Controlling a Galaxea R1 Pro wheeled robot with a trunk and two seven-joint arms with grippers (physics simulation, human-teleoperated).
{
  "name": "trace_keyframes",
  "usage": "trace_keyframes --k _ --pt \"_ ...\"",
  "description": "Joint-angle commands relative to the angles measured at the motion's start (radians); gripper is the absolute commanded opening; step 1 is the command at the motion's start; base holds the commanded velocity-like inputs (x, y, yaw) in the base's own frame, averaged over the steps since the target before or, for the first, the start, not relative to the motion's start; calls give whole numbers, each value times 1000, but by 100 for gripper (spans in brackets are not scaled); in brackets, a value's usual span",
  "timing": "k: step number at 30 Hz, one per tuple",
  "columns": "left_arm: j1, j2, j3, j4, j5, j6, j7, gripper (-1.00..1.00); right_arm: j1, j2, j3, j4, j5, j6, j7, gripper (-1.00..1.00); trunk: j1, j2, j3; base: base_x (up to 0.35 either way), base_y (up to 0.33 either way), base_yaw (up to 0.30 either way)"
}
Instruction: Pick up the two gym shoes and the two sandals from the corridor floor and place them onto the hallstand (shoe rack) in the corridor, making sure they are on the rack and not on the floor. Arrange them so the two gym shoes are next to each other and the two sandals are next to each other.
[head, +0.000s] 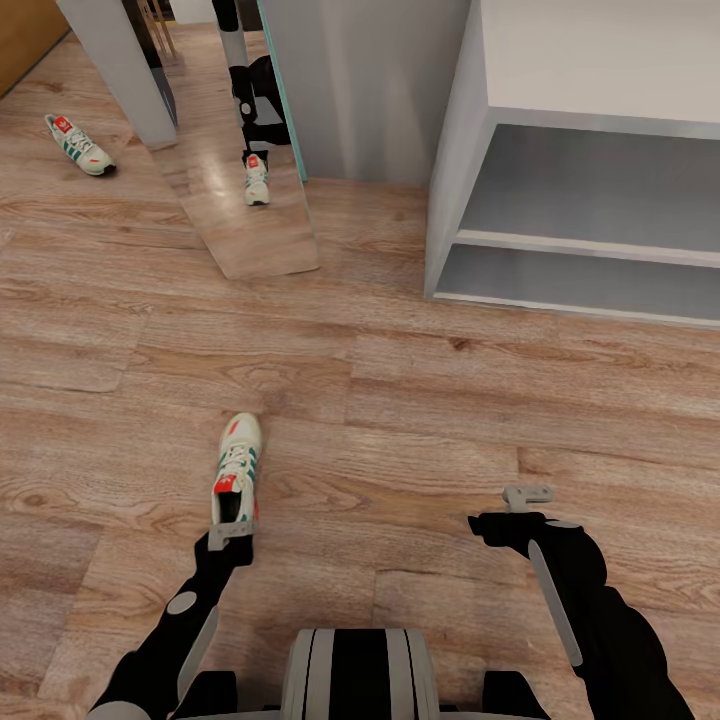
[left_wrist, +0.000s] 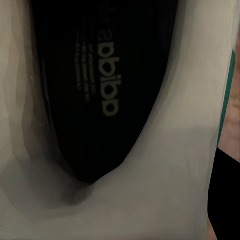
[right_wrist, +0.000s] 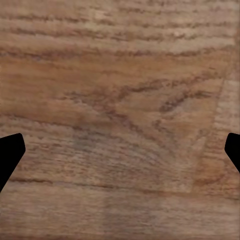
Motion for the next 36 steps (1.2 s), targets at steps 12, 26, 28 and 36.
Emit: trace_keyframes --k 12,26,28,36 --pt "12 0 22 0 0 1 -2 -100 0 0 0 0 1 0 0 100 -3 2 27 0 0 0" --pt "11 -1 21 -298 -6 184 0 -100 0 0 0 0 1 0 0 100 -9 5 81 0 0 0" --pt "8 0 23 -394 -3 336 -1 -100 0 0 0 0 0 0 0 100 -10 5 89 0 0 0" --pt "6 -1 25 -585 0 658 -1 -100 2 0 -1 0 0 0 3 100 -14 7 120 0 0 0"
